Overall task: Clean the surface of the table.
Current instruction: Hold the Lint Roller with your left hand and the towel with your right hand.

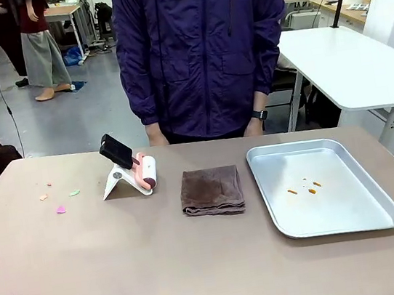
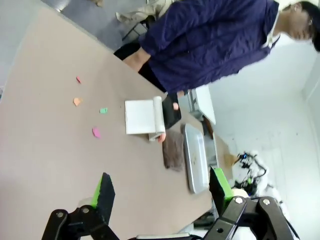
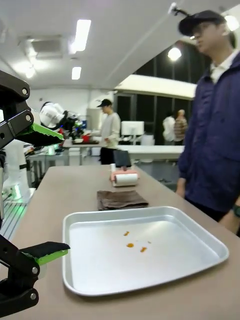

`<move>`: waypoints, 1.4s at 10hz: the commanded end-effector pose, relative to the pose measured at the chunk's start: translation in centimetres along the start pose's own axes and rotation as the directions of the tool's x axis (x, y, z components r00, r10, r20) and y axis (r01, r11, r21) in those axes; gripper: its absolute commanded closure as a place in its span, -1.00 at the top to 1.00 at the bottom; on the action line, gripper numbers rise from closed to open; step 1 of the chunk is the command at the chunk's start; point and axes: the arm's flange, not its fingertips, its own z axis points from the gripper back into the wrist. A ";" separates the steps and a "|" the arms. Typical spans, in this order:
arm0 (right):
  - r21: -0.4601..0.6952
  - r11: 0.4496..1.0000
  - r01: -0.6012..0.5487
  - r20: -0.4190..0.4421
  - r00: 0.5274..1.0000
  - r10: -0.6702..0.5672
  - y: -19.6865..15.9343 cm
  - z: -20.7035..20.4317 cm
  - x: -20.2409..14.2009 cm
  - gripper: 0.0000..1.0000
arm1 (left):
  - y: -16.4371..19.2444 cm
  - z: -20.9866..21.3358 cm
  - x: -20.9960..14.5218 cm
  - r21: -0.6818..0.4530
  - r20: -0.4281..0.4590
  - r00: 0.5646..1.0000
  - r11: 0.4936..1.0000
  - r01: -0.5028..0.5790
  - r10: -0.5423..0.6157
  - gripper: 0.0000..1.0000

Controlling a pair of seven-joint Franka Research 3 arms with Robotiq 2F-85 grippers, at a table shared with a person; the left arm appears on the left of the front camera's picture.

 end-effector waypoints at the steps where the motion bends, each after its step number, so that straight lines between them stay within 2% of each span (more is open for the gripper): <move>1: 0.069 0.996 -0.048 0.072 0.996 0.043 -1.8 -2.7 -2.2 1.00 | -1.0 -4.4 -5.8 0.005 0.045 0.999 1.000 -0.029 0.028 1.00; 2: 0.026 0.996 -0.083 0.106 0.991 0.080 -1.7 -3.0 -2.1 1.00 | -2.5 -6.2 -6.8 0.044 0.037 0.999 0.999 -0.026 0.024 1.00; 3: 0.026 1.000 0.007 0.043 0.999 -0.008 -1.4 0.2 0.2 1.00 | 0.3 -0.8 0.3 -0.005 0.020 0.999 0.999 -0.038 0.038 1.00; 9: 0.026 1.000 0.007 0.043 0.999 -0.008 -1.4 0.2 0.2 1.00 | 0.3 -0.8 0.3 -0.005 0.020 0.999 0.999 -0.038 0.038 1.00; 10: 0.017 1.000 0.001 0.043 0.999 -0.002 -1.7 -0.1 0.0 1.00 | 0.1 -0.6 0.0 0.002 0.026 0.997 0.998 -0.069 0.069 1.00; 12: -0.074 0.997 -0.034 0.081 0.996 0.040 0.6 -1.7 -0.6 1.00 | -1.7 -1.5 0.7 0.038 0.000 1.000 0.999 -0.029 0.029 1.00; 14: -0.184 0.975 -0.124 0.079 0.987 0.140 5.1 -5.3 -2.0 1.00 | -5.4 -4.1 2.2 0.082 -0.071 0.997 0.996 0.041 -0.036 1.00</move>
